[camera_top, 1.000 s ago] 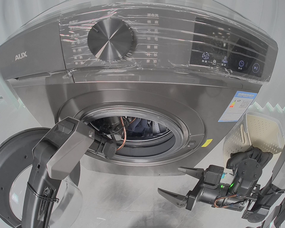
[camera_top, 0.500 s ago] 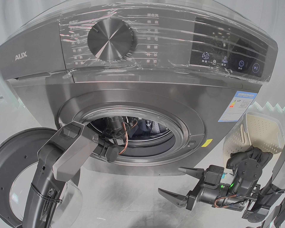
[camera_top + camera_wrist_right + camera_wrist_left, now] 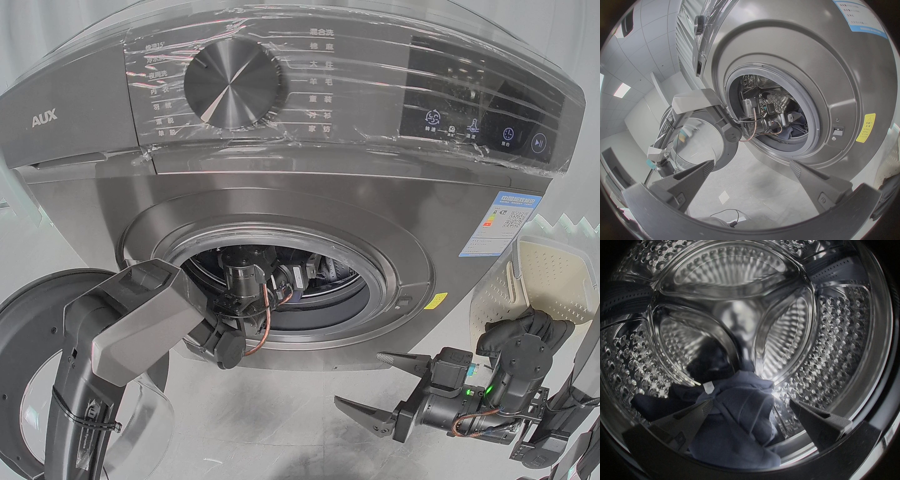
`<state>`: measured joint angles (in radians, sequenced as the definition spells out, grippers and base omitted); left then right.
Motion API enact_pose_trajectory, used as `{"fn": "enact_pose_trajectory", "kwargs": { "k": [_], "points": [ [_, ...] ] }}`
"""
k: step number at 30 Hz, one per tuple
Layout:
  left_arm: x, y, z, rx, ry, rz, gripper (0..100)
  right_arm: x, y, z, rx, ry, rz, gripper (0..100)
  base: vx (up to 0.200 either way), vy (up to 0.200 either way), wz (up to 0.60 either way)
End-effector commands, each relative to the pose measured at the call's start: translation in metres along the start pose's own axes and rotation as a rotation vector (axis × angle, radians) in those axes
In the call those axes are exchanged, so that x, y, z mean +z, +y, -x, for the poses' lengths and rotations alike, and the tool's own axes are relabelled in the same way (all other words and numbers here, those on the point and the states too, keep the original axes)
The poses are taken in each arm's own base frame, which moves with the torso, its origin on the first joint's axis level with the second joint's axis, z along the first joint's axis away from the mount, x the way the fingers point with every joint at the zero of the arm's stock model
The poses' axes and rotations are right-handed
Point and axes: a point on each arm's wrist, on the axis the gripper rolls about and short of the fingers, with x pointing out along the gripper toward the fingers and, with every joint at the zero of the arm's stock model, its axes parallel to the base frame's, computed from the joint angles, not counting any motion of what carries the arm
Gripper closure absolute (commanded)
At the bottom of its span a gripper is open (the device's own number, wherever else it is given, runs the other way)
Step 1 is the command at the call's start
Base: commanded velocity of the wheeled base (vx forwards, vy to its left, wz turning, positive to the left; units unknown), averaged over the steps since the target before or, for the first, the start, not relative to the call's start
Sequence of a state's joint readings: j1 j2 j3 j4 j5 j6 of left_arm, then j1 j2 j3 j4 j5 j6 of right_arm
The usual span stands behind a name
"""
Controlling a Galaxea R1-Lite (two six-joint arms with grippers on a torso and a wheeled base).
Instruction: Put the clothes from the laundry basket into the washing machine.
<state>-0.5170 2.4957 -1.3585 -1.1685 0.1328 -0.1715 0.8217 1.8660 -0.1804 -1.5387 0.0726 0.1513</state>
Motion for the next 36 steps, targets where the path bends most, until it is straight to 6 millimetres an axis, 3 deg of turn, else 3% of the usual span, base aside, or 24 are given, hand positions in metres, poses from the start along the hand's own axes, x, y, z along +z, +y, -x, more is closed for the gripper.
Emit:
{"fn": "enact_pose_trajectory", "kwargs": {
  "k": [1,2,3,8,15,20,22,23,26,27,30,33,35,36],
  "points": [
    [0.015,-0.017,0.03,-0.041,0.049,-0.02,0,0.001,-0.001,0.001,-0.002,-0.005,0.001,0,0.0,0.0,0.0],
    [0.015,-0.017,0.03,-0.041,0.049,-0.02,0,0.001,-0.001,0.001,-0.002,-0.005,0.001,0,0.0,0.0,0.0],
    [0.015,-0.021,0.044,-0.054,0.083,-0.032,0,0.001,-0.001,0.001,-0.003,-0.003,0.001,0,0.0,0.0,0.0],
    [0.009,-0.029,0.075,-0.105,0.15,-0.064,0,0.001,0.0,0.001,-0.003,-0.003,0.001,0,0.0,0.0,0.0],
    [-0.001,-0.026,0.092,-0.126,0.158,-0.105,0,0.001,0.0,0.002,-0.001,-0.004,0.001,0,0.0,0.0,0.0],
    [0.009,-0.044,0.127,-0.183,0.191,-0.113,0,0.001,-0.001,0.002,-0.005,-0.005,0.0,0,0.0,0.0,0.0],
    [0.01,-0.047,0.133,-0.192,0.196,-0.113,0,0.001,-0.001,0.002,-0.007,-0.005,0.0,0,0.0,0.0,0.0],
    [0.016,-0.056,0.155,-0.23,0.212,-0.113,0,0.001,-0.001,0.006,-0.006,0.001,0.0,0,0.0,0.0,0.0],
    [0.022,-0.062,0.171,-0.257,0.199,-0.105,0,0.003,0.0,0.01,-0.005,-0.007,0.001,0,0.0,0.0,0.0],
    [0.03,-0.07,0.188,-0.289,0.171,-0.081,0,0.006,0.0,0.016,-0.008,-0.021,0.003,0,0.0,0.0,0.0],
    [0.042,-0.078,0.211,-0.33,0.127,-0.027,0,0.011,0.0,0.025,-0.015,-0.042,0.003,0,0.0,0.0,0.0],
    [0.046,-0.079,0.237,-0.369,0.116,-0.009,0,0.009,-0.003,0.036,-0.032,-0.036,0.0,0,0.0,0.0,0.0],
    [0.047,-0.077,0.243,-0.365,0.117,-0.015,0,0.009,-0.003,0.039,-0.035,-0.032,0.0,0,0.0,0.0,0.0],
    [0.05,-0.074,0.258,-0.35,0.122,-0.017,0,0.009,-0.003,0.047,-0.044,-0.037,-0.001,0,0.0,0.0,0.0]
  ]
}}
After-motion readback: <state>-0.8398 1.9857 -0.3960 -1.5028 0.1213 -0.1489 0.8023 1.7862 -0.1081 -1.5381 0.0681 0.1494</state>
